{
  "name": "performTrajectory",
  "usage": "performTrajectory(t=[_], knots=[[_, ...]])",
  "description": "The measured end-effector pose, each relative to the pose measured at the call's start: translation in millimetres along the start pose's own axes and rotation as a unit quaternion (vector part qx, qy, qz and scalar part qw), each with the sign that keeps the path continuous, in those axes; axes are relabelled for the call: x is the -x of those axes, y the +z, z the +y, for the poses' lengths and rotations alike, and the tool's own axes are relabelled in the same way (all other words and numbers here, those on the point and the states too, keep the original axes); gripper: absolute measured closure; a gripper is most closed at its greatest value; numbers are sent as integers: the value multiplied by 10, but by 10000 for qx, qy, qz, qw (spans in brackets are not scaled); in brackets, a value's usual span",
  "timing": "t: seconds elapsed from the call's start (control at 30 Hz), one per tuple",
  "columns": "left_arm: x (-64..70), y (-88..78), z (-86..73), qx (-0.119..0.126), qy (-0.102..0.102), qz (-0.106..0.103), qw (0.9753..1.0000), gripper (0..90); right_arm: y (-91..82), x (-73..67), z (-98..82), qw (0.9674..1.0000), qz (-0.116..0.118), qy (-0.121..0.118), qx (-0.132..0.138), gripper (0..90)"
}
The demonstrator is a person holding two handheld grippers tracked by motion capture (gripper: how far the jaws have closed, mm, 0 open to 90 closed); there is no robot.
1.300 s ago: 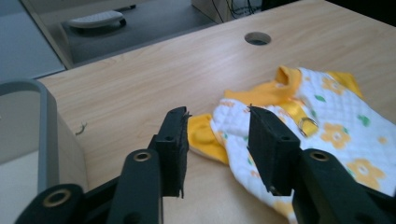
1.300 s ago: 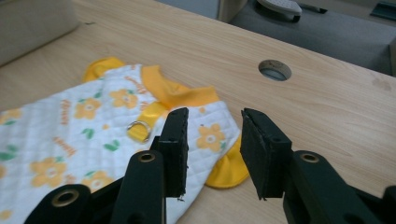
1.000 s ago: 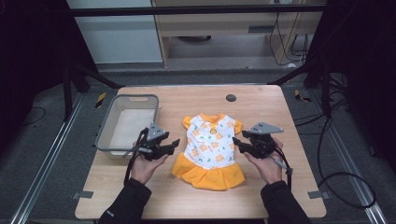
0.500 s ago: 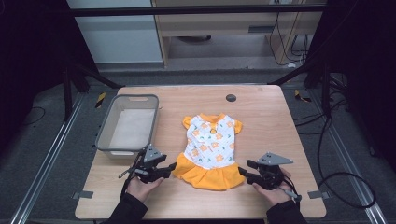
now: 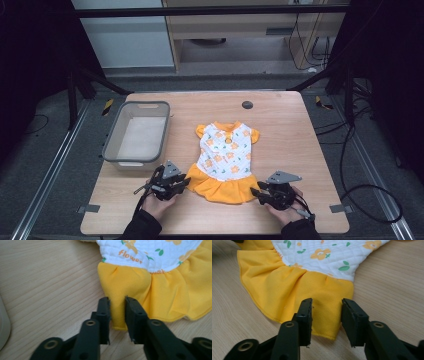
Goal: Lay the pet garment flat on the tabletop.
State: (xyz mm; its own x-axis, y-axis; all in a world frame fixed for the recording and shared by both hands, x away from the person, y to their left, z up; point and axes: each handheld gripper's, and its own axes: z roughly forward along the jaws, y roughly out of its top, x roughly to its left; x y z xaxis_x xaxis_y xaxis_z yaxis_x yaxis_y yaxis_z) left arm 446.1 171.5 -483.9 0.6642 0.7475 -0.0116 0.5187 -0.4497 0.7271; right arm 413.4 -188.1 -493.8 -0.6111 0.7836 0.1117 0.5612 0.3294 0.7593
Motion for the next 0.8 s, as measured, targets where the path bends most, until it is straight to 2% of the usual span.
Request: performTrajectory(t=[0.13, 0.3, 0.43, 0.57, 0.7, 0.8], knots=[[15, -17, -10, -135, 8, -86, 9999, 843, 6, 15, -7, 9999, 32, -37, -139, 744], [40, -69, -40, -205, 28, -141, 9997, 855, -4, 6, 6, 9995, 154, -18, -276, 862], [81, -88, -75, -303, 109, -163, 9993, 855, -22, 10, 22, 9994, 150, 4, -315, 875], [173, -108, -112, -393, 154, -250, 9988, 855, -58, 40, 28, 9997, 3, -25, -246, 876], [287, -106, -163, -486, 252, -364, 9978, 853, -85, 64, 22, 9993, -260, -44, -259, 871], [357, -122, -178, -471, 393, -295, 9977, 837, -73, 84, 4, 9990, -297, -45, -335, 856]])
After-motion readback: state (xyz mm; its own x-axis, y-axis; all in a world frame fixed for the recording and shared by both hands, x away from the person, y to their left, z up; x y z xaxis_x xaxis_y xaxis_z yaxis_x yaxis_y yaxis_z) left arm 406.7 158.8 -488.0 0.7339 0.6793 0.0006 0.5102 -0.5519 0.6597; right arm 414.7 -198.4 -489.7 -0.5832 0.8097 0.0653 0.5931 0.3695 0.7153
